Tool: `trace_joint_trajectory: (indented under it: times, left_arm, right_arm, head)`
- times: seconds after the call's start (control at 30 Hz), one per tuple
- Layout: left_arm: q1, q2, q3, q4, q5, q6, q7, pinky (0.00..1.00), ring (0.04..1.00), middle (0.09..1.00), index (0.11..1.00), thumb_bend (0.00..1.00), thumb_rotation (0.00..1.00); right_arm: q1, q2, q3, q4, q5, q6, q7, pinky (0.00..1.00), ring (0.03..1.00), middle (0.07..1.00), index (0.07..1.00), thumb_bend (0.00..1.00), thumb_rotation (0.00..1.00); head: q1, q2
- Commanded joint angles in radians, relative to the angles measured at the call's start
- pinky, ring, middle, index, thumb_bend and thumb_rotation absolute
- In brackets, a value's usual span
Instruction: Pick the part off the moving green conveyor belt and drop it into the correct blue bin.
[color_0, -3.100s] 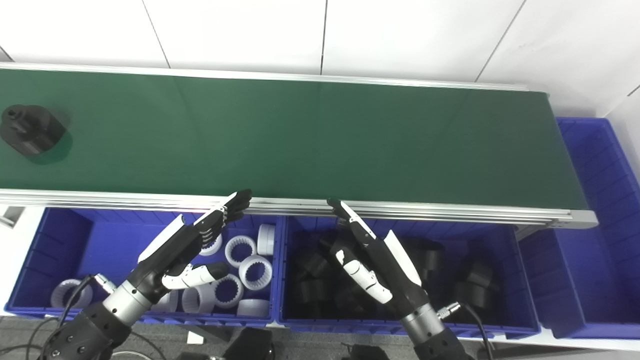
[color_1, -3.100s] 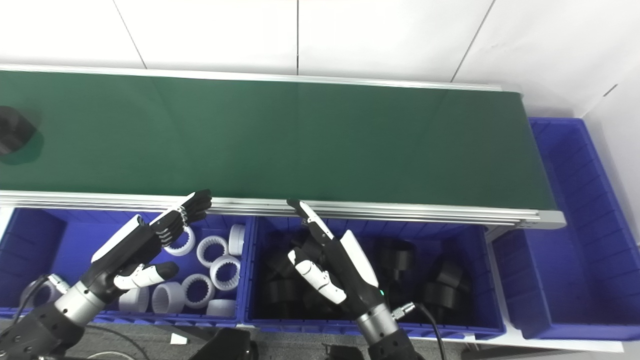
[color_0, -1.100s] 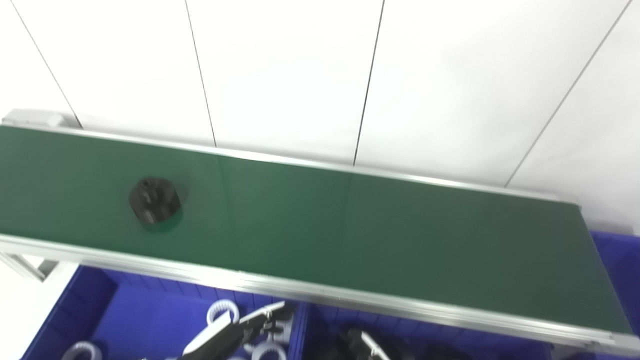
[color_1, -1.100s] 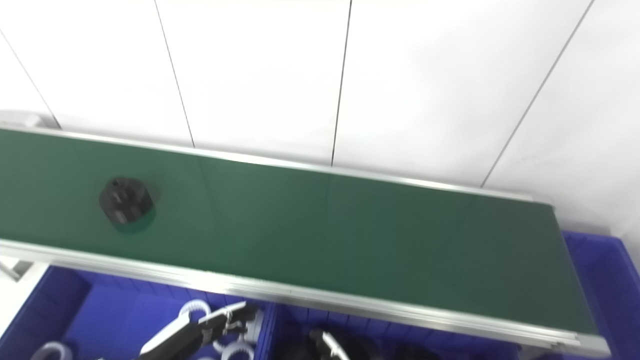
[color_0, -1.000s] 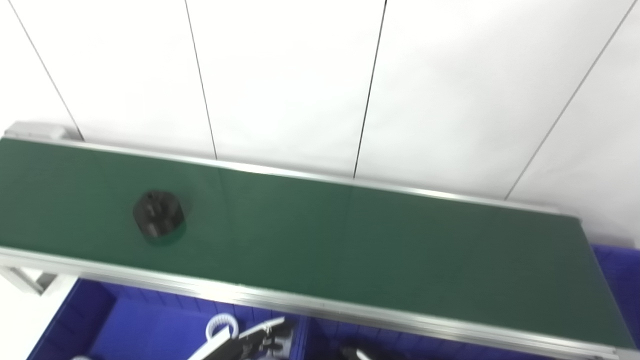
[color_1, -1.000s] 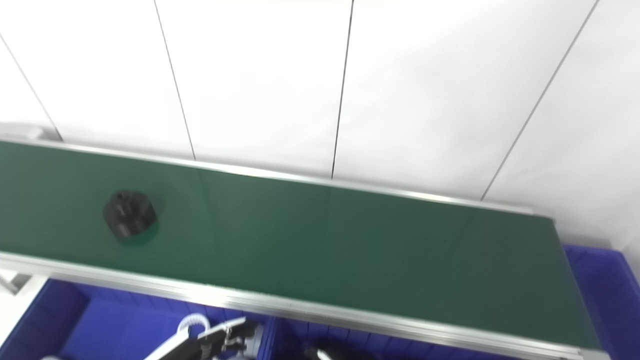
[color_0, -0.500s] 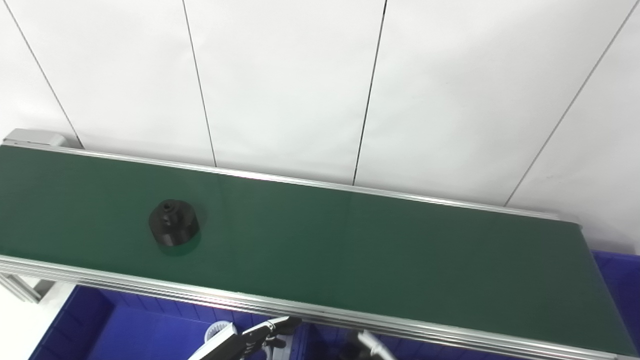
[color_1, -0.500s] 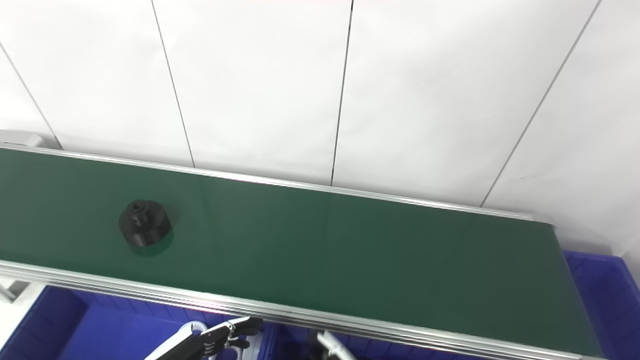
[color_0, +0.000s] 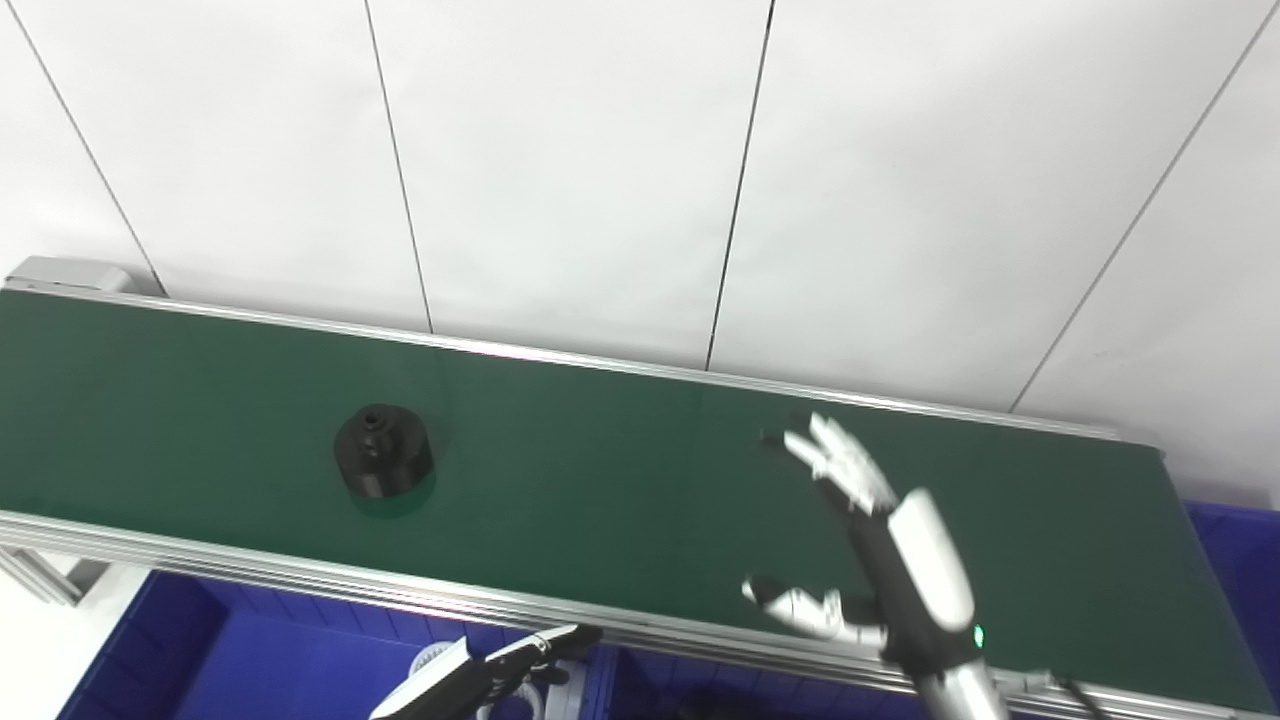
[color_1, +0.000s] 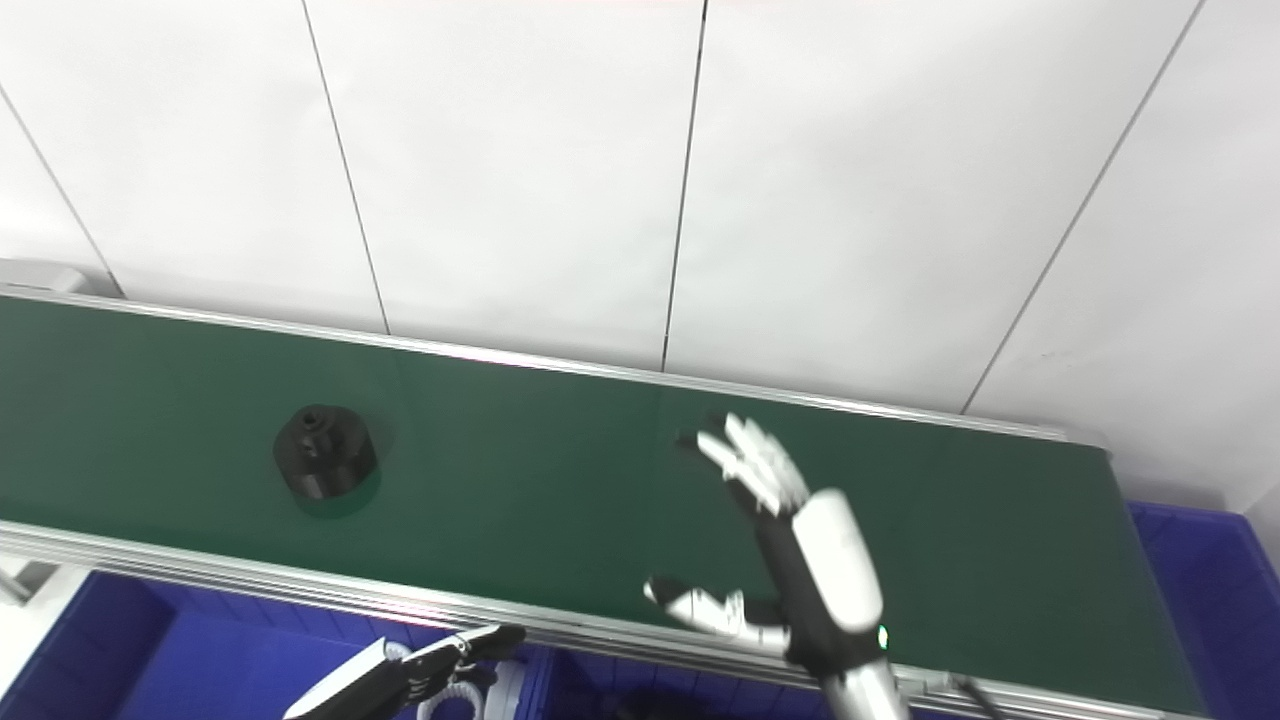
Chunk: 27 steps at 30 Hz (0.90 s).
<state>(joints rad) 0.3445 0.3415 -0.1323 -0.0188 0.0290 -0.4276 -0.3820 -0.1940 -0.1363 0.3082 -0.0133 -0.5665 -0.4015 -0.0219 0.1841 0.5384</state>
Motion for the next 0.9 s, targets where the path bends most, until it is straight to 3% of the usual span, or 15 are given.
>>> trace_joint_trajectory:
  times: [0.0,0.07,0.37,0.63,0.87]
  left_arm:
    - [-0.008,0.015,0.003,-0.027,0.001,-0.042,0.021,0.86,0.925,0.946,0.920,0.52,0.50]
    - [-0.010,0.015,-0.001,-0.024,-0.003,-0.042,0.023,0.85,0.920,0.944,0.918,0.52,0.50]
    - [-0.016,0.017,-0.005,-0.030,-0.017,-0.041,0.020,0.85,0.920,0.944,0.916,0.52,0.51]
    - [-0.016,0.011,-0.009,-0.052,-0.009,-0.042,0.029,0.84,0.908,0.933,0.912,0.52,0.50]
    - [-0.010,0.017,-0.004,-0.058,-0.010,-0.042,0.031,0.84,0.910,0.936,0.913,0.52,0.50]
  right_arm:
    - [-0.035,0.020,-0.009,0.001,-0.015,0.011,-0.018,0.98,0.998,0.959,0.797,0.82,0.66]
    - [-0.065,0.035,-0.012,0.010,-0.043,0.041,-0.014,0.97,1.000,0.963,0.782,0.84,0.58]
    - [-0.174,0.111,0.012,0.121,-0.136,0.174,-0.007,0.96,1.000,1.000,0.798,0.93,0.40]
    - [-0.263,0.172,0.046,0.303,-0.188,0.216,-0.069,0.92,0.998,0.998,0.820,0.97,0.37]
    - [-0.360,0.209,0.092,0.502,-0.212,0.209,-0.142,0.94,1.000,0.997,0.786,0.99,0.44]
  head:
    - [0.001,0.001]
    - [-0.001,0.001]
    - [-0.003,0.008]
    - [0.009,0.010]
    - [0.017,0.011]
